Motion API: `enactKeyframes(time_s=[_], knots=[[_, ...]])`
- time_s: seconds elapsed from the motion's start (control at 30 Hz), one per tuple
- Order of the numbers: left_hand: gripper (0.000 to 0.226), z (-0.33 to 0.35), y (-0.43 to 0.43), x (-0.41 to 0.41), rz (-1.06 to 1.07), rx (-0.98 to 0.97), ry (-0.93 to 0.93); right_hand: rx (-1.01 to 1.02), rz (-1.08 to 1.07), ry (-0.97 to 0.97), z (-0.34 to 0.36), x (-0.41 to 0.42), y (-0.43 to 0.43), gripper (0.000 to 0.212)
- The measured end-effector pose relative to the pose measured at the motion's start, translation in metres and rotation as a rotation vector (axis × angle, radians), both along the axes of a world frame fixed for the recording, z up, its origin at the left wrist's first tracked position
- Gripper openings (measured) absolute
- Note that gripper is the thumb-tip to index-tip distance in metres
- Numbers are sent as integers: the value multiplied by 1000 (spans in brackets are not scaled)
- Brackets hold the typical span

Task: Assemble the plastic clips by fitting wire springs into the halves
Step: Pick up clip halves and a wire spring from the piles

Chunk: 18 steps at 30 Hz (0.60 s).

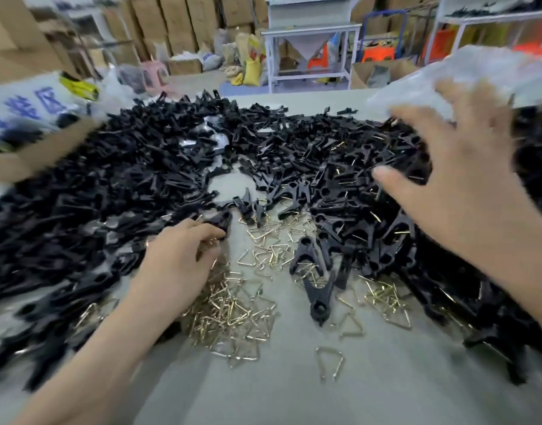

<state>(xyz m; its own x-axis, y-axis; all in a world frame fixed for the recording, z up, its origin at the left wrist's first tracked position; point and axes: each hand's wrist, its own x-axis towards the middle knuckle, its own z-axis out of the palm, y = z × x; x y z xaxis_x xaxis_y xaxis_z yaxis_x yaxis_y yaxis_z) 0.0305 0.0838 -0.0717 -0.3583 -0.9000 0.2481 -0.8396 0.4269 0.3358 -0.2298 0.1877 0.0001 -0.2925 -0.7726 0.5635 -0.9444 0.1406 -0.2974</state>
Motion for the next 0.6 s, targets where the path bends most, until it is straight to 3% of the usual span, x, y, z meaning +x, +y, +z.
enactKeyframes(time_s=[0.13,0.2,0.33,0.43,0.5,0.6], knots=[[26,0,-5,1,16,-80,193,349,369,104,-57,66,1,64],[24,2,-6,1,22,-94,312,468,416,153,-79,74,2,74],[17,3,-8,3,30,-55,505,314,414,92,-86,69,3,59],[17,7,-8,8,35,-115,400,231,422,82,-92,67,1,64],[27,7,-15,16,88,-131,189,204,429,72,-94,67,0,66],[39,7,-25,28,214,65,-28,180,439,27,-95,67,-3,63]])
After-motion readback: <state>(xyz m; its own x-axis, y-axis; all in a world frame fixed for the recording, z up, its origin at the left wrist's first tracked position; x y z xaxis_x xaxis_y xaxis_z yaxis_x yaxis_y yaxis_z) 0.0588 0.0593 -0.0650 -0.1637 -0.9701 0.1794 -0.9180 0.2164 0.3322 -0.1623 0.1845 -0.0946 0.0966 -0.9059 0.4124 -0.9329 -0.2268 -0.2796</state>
